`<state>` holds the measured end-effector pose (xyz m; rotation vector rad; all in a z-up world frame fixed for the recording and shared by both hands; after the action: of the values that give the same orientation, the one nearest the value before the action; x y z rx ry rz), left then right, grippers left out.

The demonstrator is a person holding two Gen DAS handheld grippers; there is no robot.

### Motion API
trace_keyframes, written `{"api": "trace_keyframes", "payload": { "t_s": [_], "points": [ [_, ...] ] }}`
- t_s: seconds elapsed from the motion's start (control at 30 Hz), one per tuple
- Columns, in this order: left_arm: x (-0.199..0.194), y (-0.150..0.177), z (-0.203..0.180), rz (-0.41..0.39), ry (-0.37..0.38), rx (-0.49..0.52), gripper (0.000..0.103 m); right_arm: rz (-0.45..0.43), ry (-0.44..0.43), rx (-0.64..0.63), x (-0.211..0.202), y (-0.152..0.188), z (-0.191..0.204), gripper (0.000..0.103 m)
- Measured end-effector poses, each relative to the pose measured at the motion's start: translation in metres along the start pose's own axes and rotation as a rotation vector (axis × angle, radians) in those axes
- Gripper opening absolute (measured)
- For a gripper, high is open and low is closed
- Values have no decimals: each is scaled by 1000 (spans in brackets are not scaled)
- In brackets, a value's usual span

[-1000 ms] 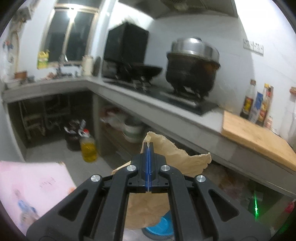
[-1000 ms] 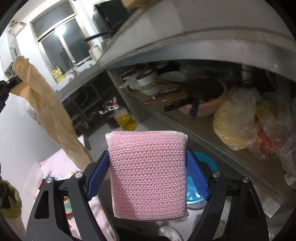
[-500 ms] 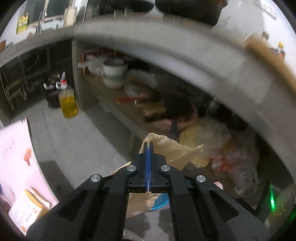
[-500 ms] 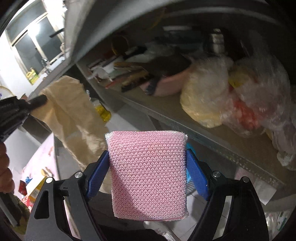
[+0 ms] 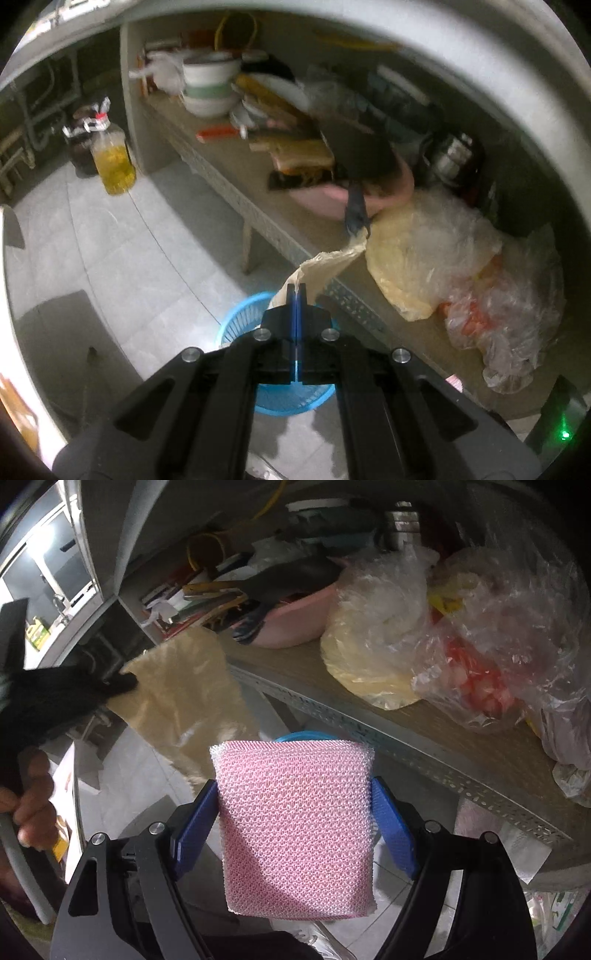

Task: Collect trash
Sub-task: 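Carry the sponge and brown paper to the blue wastebasket and release both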

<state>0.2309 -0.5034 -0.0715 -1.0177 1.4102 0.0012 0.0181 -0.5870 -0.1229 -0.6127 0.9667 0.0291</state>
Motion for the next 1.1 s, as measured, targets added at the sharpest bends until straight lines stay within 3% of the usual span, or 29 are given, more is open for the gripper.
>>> {"api": "trace_keyframes", "payload": {
  "t_s": [0.2,0.27,0.3,0.5,0.73,0.83,0.9,1.1],
  "points": [
    [53,20,0,146,-3,-8,1,8,16,0,5,2,-6,79],
    [61,26,4,183,-9,-24,19,12,21,0,7,3,-8,79],
    [62,29,7,194,-13,-35,34,15,23,0,9,3,-9,79],
    [36,31,19,172,-38,-44,46,42,25,-18,26,8,-4,79],
    [-46,26,43,72,-68,-57,59,88,44,-153,80,6,36,79],
    [-85,31,54,27,-101,-52,66,108,79,-252,115,5,55,85],
    [-113,40,63,-3,-120,-49,69,106,131,-329,140,6,66,91],
    [-204,89,100,-106,-208,-76,78,124,199,-364,172,13,68,91]
  ]
}}
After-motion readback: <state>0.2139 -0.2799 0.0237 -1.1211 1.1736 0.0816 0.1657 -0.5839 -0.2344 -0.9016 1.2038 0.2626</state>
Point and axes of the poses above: each gripper's, at about its wrist camera, not at the fingertips, and x roughly the way its jaws point, z to its left, y to its underside, the point moved 3 cm from there along x, roughly the way its jaws point, and after that the axes turned 8 degrees about x, right-handed, at the moved point
